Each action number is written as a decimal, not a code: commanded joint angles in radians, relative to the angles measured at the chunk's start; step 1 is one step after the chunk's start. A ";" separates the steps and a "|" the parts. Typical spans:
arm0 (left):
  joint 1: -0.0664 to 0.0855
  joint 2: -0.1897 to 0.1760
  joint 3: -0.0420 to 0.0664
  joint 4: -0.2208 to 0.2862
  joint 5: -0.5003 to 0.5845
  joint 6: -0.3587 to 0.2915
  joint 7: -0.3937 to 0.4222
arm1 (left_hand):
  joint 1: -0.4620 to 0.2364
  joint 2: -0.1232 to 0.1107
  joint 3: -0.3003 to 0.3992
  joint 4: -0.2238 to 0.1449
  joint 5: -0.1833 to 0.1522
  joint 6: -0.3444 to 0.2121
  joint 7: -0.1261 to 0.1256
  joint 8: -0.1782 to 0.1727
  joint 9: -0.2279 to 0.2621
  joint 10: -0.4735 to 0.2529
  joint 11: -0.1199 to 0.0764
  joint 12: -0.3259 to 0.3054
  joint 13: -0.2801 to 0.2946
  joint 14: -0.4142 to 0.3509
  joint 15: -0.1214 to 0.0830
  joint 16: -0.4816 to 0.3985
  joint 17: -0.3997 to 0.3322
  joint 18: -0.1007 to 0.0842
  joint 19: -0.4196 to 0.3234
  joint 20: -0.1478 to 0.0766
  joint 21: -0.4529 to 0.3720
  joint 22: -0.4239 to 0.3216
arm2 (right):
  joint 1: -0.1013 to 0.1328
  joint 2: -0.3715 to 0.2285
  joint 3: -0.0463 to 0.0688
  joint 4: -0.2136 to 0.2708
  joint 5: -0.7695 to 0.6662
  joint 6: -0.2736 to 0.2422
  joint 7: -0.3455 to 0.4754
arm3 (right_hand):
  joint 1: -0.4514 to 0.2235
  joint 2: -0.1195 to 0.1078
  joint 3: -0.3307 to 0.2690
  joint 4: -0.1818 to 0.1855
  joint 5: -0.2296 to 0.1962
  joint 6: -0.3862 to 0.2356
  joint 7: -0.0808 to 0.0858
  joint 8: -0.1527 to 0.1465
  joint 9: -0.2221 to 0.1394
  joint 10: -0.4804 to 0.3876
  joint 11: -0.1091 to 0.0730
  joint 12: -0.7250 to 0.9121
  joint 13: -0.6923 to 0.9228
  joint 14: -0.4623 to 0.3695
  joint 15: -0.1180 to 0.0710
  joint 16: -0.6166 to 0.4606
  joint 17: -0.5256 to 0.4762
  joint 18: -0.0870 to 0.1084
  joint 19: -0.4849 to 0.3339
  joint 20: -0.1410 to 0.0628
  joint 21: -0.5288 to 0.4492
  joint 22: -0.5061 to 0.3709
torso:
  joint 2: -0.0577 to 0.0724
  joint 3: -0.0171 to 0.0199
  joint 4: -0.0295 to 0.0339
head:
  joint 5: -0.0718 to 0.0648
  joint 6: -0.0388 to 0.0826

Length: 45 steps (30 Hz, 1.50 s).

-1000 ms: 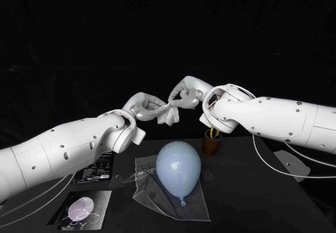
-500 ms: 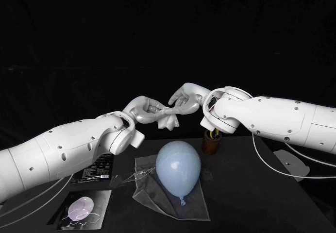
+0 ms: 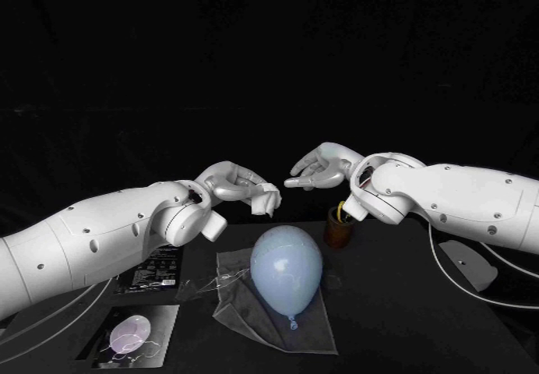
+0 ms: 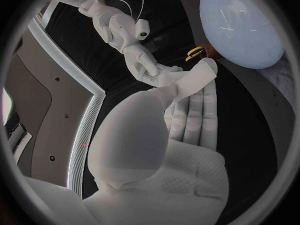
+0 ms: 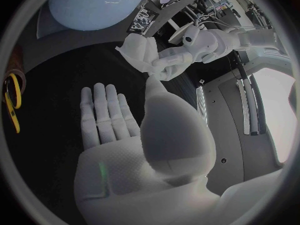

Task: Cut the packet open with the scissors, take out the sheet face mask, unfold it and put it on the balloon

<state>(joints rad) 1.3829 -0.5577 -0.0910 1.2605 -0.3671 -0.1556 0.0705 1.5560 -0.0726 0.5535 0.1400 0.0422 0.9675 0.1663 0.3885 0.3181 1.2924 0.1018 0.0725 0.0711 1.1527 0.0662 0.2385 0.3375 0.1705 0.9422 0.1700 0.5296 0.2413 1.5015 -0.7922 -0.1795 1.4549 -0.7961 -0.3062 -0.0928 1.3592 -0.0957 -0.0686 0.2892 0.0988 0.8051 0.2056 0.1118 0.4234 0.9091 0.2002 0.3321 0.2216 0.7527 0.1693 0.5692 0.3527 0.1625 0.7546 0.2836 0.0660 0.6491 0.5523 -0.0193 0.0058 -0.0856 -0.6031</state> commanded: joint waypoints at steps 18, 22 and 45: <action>0.002 -0.020 0.002 0.018 0.144 0.061 -0.055 | -0.028 -0.009 0.037 -0.017 0.007 -0.006 -0.001 0.006 0.129 0.015 -0.002 -0.002 0.002 0.020 -0.006 0.000 0.014 0.010 0.003 -0.009 0.033 0.018 | -0.127 -0.016 -0.008 0.048 0.204 -0.080 0.260 | 0.093 -0.025 -0.092 0.003 -0.051 -0.097 0.069 -0.009 -0.038 -0.120 0.032 -0.064 -0.157 -0.154 0.049 -0.189 -0.142 -0.024 -0.102 0.004 -0.004 -0.136 | 0.000 -0.0007 0.0013 | 0.000 -0.013; 0.002 -0.026 0.002 0.027 0.166 0.070 -0.058 | -0.031 -0.010 0.042 -0.020 0.007 -0.006 -0.001 0.007 0.132 0.016 -0.003 -0.002 0.002 0.021 -0.006 -0.001 0.016 0.009 0.002 -0.009 0.036 0.020 | -0.139 0.000 -0.009 0.030 0.204 -0.093 0.271 | 0.112 -0.017 -0.090 0.001 -0.051 -0.102 0.070 -0.007 -0.037 -0.122 0.034 -0.066 -0.157 -0.155 0.051 -0.193 -0.147 -0.026 -0.106 0.004 -0.003 -0.144 | 0.000 -0.0005 0.0008 | 0.000 -0.014; 0.003 -0.067 0.007 0.095 0.213 0.130 -0.045 | -0.050 -0.016 0.066 -0.032 0.007 -0.008 -0.002 0.009 0.149 0.019 -0.004 -0.002 0.003 0.024 -0.007 -0.005 0.026 0.008 -0.008 -0.011 0.054 0.031 | -0.168 0.041 -0.010 -0.013 0.205 -0.078 0.280 | 0.224 0.124 -0.096 -0.047 -0.050 -0.022 0.050 0.052 -0.026 -0.030 0.012 -0.063 -0.158 -0.092 0.033 -0.184 -0.176 -0.013 -0.089 0.004 0.001 -0.193 | 0.000 -0.0001 0.0009 | 0.001 -0.018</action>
<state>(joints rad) 1.3842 -0.6251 -0.0863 1.3520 -0.1753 -0.0499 0.0087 1.5128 -0.0926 0.6133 0.1064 0.0426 0.9637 0.1627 0.3927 0.3459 1.3028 0.0984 0.0724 0.0733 1.1670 0.0596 0.2385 0.3617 0.1616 0.9415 0.1626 0.5798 0.2717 1.3343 -0.7519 -0.1896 1.4412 -0.5904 -0.4034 0.1645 1.5789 0.0215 -0.1624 0.2467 0.0523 0.7757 0.1998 0.1613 0.3972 0.8745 0.2111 0.2731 0.0644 0.6559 0.1997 0.3826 0.1771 0.1447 0.6604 0.2842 0.0660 0.4575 0.5520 -0.0198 0.0066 -0.0851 -0.6209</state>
